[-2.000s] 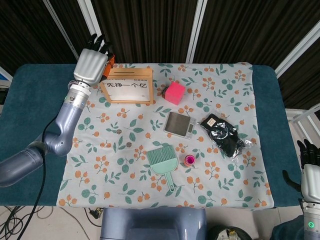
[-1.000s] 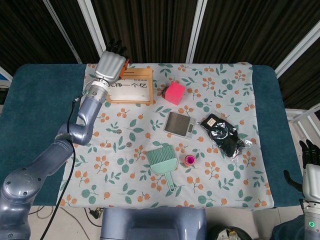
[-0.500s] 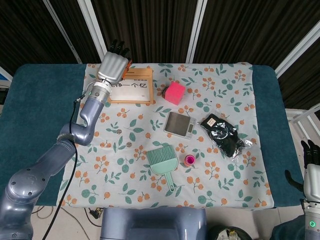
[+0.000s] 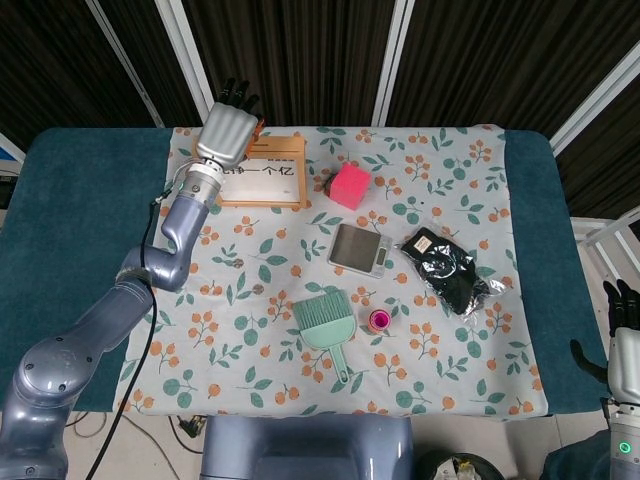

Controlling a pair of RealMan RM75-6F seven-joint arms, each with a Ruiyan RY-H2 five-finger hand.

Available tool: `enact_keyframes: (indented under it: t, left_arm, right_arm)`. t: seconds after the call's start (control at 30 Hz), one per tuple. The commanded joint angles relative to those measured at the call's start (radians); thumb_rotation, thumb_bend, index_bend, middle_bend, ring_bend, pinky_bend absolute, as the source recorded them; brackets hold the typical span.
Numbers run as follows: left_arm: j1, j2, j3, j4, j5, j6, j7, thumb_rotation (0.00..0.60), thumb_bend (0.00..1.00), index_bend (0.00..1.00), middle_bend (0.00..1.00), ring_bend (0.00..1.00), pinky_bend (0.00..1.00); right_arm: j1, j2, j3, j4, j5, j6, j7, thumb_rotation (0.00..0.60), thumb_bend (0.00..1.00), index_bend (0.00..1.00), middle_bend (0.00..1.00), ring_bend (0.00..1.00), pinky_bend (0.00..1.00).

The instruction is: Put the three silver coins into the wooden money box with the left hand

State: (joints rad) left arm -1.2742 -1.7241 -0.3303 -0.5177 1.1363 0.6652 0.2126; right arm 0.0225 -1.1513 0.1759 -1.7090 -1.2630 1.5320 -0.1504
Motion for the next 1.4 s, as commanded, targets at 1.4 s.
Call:
enact_keyframes:
  t: [1.4]
  left_arm:
    - [0.039,0.062,-0.023,-0.141,0.003,0.157,0.01,0.6,0.34,0.48,0.18,0.0,0.0]
  right_arm:
    - [-0.001,0.009,-0.004,-0.001,-0.011,-0.004,0.02,0.6,0.36,0.03,0.02,0.02,0.0]
